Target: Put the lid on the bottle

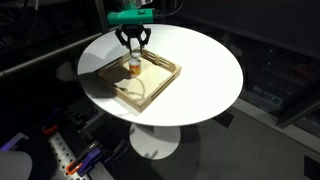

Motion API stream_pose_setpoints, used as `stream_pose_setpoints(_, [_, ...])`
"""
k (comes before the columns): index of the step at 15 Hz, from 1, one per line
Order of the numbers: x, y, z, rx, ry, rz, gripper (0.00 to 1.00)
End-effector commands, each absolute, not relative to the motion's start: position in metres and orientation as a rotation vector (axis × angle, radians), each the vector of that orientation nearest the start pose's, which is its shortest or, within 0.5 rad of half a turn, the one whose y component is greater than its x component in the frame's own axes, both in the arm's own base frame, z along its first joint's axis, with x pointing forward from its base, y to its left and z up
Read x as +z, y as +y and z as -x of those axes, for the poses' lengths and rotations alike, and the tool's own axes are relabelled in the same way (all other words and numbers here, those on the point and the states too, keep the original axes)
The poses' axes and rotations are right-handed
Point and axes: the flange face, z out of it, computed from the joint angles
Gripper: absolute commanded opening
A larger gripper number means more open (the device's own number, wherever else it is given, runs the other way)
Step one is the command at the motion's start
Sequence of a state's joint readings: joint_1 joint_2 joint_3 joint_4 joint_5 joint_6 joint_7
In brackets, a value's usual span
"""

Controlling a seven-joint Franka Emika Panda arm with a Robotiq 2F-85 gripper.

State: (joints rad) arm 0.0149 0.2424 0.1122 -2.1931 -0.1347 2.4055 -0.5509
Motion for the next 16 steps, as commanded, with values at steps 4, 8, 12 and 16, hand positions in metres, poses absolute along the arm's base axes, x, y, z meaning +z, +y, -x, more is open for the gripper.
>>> stream_pose_setpoints(4, [0.2698,0.0777,-0.5561,0.03,-1.246,2.927,0.19])
stream_pose_setpoints(8, [0.2678,0.0797,-0.5559,0.035,-1.252,2.921,0.19])
stream_pose_setpoints(12, [0.2664,0.0806,-0.556,0.04,-1.253,2.919,0.19])
stream_pose_setpoints(16, [0.2641,0.0808,-0.556,0.049,-1.25,2.919,0.19])
